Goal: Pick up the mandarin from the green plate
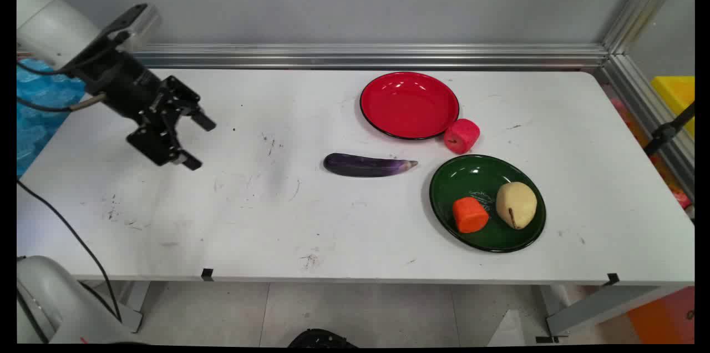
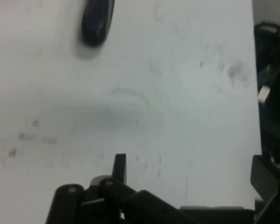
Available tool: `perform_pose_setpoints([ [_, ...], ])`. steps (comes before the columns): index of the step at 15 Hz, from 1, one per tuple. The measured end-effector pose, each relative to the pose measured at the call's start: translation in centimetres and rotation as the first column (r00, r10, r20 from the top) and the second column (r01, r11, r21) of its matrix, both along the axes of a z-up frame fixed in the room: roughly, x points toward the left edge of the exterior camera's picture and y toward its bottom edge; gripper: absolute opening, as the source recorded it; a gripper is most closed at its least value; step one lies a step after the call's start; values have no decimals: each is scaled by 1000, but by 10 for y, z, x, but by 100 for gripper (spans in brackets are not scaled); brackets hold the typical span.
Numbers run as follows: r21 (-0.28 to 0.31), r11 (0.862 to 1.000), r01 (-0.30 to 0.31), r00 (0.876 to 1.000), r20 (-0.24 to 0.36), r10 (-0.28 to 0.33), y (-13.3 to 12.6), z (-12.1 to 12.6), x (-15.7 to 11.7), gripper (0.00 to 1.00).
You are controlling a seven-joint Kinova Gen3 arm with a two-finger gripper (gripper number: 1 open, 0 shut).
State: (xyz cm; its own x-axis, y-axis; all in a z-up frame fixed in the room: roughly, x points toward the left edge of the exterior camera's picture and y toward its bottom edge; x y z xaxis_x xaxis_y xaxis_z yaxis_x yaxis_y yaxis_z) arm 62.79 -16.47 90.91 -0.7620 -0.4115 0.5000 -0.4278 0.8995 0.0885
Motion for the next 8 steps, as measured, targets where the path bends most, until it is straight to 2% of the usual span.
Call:
perform_pose_setpoints([
  [4, -19, 1000, -7, 999, -48, 6, -8, 5, -22, 100],
  [8, -45, 999, -3, 994, -114, -3, -19, 12, -59, 100],
])
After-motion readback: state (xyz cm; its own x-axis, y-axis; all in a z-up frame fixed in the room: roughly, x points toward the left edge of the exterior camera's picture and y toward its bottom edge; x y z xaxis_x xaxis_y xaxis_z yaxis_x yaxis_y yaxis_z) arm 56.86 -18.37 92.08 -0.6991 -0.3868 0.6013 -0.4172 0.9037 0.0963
